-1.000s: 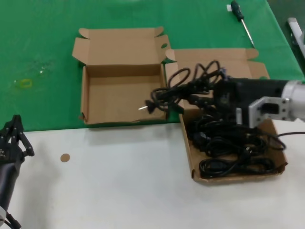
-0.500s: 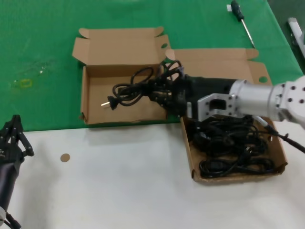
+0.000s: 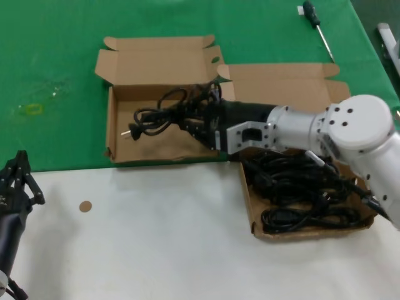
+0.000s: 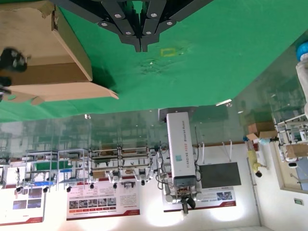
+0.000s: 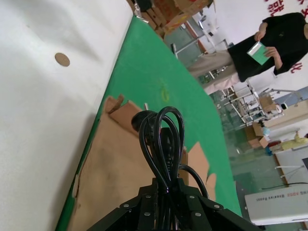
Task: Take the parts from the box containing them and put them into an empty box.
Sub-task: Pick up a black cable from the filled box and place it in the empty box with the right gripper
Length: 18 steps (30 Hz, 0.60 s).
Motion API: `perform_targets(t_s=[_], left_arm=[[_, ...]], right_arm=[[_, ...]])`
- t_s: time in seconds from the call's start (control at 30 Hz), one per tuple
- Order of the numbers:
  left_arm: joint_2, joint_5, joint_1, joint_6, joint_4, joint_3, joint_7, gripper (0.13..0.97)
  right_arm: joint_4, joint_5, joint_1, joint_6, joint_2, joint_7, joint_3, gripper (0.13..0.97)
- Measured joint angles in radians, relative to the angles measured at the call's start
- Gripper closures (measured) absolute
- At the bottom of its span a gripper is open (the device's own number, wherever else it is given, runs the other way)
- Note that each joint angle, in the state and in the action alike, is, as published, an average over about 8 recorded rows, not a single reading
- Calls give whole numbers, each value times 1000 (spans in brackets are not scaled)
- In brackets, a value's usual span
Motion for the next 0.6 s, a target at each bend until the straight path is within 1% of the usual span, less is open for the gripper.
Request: perform_targets(t_s=[0.33, 0.53, 0.6], left_arm=[[0, 0, 0, 0, 0, 0, 0, 945], [0, 0, 0, 0, 0, 0, 0, 945], [0, 0, 0, 0, 0, 0, 0, 945]], right_arm=[[-176, 10, 55, 41, -76, -142, 9, 873], [-231, 16, 72, 47, -91, -187, 17, 871], [-240, 19, 75, 46, -94, -197, 21, 853]])
